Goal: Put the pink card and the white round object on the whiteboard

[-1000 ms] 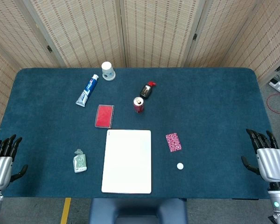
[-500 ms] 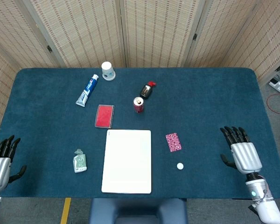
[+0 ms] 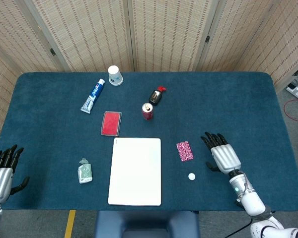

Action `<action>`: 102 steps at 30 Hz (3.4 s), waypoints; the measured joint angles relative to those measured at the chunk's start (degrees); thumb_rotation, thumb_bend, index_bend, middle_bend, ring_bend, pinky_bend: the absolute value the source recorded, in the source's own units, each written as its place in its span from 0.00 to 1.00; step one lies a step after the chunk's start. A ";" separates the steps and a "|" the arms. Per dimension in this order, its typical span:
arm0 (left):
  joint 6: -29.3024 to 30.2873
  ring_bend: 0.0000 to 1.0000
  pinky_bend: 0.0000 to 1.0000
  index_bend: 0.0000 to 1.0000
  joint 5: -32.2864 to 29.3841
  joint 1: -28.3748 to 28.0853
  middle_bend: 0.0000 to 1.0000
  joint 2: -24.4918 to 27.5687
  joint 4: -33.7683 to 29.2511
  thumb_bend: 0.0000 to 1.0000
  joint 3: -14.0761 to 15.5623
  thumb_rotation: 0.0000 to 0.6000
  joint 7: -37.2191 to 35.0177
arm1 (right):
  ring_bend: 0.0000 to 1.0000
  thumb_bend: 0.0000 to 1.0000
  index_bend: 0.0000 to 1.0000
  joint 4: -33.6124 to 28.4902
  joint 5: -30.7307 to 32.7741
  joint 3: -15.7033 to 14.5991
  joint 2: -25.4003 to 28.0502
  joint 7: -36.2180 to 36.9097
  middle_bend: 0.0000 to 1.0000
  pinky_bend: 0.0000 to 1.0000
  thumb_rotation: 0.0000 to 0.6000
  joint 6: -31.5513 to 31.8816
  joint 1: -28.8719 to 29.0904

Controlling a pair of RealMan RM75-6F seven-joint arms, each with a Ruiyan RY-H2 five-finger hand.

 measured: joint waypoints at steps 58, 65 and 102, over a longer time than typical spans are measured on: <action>-0.76 0.08 0.00 0.06 -0.51 0.34 0.05 -0.20 0.55 0.34 0.48 1.00 0.02 | 0.05 0.36 0.10 10.90 22.99 -2.94 -10.89 -8.88 0.02 0.00 0.87 -11.29 17.71; -0.77 0.08 0.00 0.06 -0.62 0.38 0.05 -0.33 0.67 0.34 0.45 1.00 0.00 | 0.05 0.36 0.10 11.33 24.40 -3.36 -10.97 -9.18 0.03 0.00 0.87 -11.38 18.59; -0.22 0.08 0.00 0.06 -0.51 0.93 0.05 -0.07 0.83 0.34 0.53 1.00 -0.60 | 0.03 0.36 0.20 7.57 23.64 -2.62 -10.88 -10.71 0.06 0.00 0.87 -9.54 23.13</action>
